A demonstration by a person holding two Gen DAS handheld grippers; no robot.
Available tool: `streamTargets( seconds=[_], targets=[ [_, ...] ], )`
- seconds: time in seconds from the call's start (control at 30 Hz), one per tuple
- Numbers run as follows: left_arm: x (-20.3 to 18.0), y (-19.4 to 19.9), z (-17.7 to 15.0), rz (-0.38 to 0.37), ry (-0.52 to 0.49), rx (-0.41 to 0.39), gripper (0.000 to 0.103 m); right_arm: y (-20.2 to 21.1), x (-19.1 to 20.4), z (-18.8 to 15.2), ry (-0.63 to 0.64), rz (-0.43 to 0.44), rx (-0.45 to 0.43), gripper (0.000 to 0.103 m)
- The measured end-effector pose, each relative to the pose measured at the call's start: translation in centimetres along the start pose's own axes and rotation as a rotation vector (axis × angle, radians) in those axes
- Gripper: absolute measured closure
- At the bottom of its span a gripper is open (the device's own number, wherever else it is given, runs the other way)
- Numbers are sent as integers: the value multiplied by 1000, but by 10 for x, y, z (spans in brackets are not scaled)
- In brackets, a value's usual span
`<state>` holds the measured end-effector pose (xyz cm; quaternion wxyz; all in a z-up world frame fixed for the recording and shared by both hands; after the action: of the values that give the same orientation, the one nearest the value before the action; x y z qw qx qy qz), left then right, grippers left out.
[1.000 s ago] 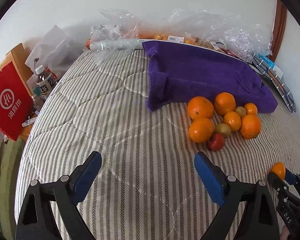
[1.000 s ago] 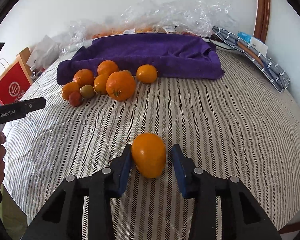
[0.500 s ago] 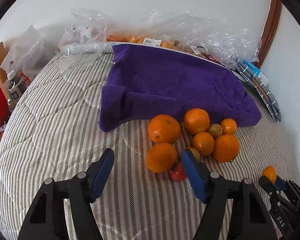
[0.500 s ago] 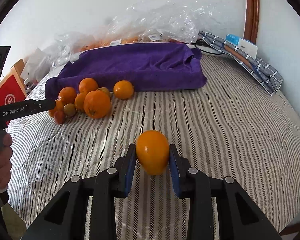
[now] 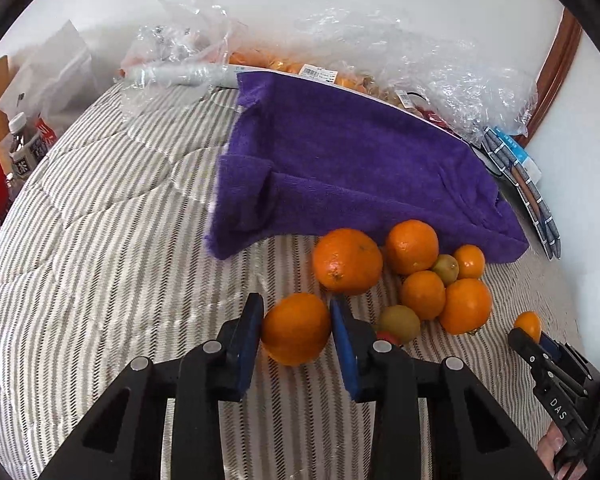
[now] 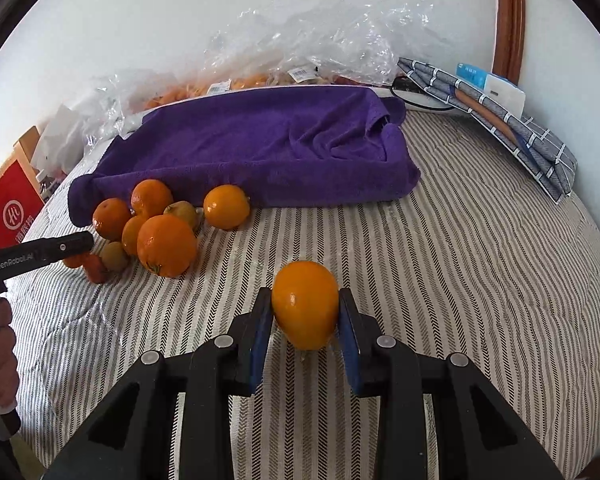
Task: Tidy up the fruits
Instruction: 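Carry both held oranges up and over onto the purple towel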
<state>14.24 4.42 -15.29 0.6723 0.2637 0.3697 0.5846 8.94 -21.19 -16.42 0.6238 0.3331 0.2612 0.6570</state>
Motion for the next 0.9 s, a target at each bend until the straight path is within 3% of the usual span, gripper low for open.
streamTargets(
  seconds=[0.37, 0.67, 0.7, 0.8, 0.9],
  targets=[
    [10, 4, -18, -8, -45, -70, 68, -2, 6, -8, 21, -32, -17, 67],
    [16, 7, -20, -33, 9, -84, 65, -3, 2, -6, -8, -11, -20, 69],
    [18, 7, -20, -47, 15, -85, 71, -2, 1, -6, -14, -12, -20, 71],
    [25, 10, -23, -125, 40, -103, 71, 1, 0, -7, -20, -6, -36, 71],
    [25, 17, -25, -136, 37, -142, 71, 9, 3, -9, -2, -4, -84, 71]
  ],
)
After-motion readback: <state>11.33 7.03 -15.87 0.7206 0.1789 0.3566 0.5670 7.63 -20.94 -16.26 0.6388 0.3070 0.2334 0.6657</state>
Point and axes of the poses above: each gripper's, at about its wrist camera, not at the fingertips, and y roughly against the way its jaws point, x to its left, z to its top, the point moved 1 cm from there along -y, roughly the way its jaws point, and after that the axes turned 3 degrees about -y, right-handed, at the moved point
